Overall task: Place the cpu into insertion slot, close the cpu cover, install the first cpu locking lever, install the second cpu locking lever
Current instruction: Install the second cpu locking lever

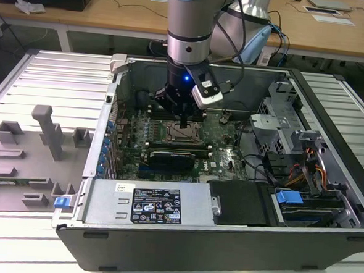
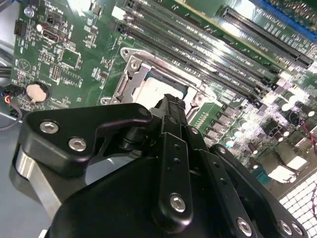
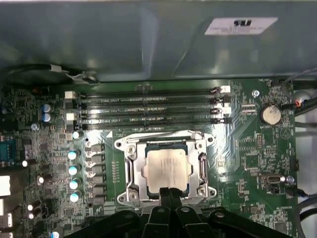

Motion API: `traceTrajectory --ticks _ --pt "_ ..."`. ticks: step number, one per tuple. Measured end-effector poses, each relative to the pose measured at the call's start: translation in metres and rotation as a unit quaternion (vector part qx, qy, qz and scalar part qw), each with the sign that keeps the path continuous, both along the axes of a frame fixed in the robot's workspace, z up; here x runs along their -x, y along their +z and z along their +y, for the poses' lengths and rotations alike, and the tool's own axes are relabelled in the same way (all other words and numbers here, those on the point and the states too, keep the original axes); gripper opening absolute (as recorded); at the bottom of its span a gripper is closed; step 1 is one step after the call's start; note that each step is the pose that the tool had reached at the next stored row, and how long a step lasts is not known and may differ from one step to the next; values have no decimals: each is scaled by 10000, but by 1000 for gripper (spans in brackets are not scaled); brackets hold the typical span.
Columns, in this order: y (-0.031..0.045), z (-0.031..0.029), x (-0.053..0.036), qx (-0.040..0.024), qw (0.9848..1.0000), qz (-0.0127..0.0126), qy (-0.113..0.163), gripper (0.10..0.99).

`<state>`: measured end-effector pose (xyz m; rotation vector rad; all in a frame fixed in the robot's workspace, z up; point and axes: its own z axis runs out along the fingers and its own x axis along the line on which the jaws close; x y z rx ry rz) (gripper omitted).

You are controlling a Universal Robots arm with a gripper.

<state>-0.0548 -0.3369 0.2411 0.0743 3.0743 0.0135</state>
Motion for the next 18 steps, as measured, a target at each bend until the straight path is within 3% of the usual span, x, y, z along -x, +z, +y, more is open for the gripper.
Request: traceTrajectory --ticks 6,11,15,18 --pt "34 -26 0 0 10000 0 0 106" --pt "35 -152 0 0 10000 0 0 106" --pt "35 -220 0 0 10000 0 0 106" --pt "35 -232 1 -1 10000 0 -1 106"
